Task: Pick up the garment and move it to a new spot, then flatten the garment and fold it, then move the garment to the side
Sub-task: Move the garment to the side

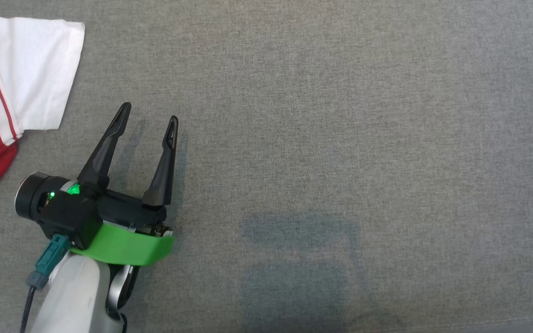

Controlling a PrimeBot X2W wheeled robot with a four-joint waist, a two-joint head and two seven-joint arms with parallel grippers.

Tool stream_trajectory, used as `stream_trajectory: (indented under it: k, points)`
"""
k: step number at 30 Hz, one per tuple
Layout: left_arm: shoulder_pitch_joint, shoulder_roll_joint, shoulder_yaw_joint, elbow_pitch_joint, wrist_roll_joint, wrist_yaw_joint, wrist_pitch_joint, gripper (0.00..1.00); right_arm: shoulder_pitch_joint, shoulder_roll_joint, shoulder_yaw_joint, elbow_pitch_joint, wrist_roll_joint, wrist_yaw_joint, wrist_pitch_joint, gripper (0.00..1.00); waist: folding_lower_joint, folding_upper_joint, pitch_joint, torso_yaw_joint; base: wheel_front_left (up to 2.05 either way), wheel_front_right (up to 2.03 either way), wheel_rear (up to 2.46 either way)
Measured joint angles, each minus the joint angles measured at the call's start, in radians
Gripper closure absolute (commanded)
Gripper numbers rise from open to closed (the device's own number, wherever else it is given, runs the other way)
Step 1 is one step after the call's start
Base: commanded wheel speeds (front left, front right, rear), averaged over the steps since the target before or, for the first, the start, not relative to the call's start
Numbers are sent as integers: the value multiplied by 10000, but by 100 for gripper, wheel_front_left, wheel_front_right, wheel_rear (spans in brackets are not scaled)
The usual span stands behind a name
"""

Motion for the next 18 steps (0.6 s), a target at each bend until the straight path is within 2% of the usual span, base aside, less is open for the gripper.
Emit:
stream_trajectory:
  k: [4, 10, 15, 18]
  points:
    - [2, -136, 94, -10, -59, 0, 0, 0, -3, 477, -437, -31, -40, 0, -838, 0, 0, 0, -277, 14, 0, 0, 0]
    - [273, -324, 489, 424, -4, 339, 0, 0, 313, 1354, -819, -345, 339, 0, -1962, 0, 0, 0, -909, 6, 0, 0, 0]
    - [636, -568, 928, 777, -245, 629, 0, 0, 1096, 2263, -1149, -993, 1216, -2, -2679, 0, 0, 0, -1603, 3, 0, 0, 0]
    - [863, -719, 1237, 1068, -508, 746, 0, 0, 1483, 3081, -1229, -1530, 2362, -8, -2905, 0, 0, 0, -2049, -1, 0, 0, 0]
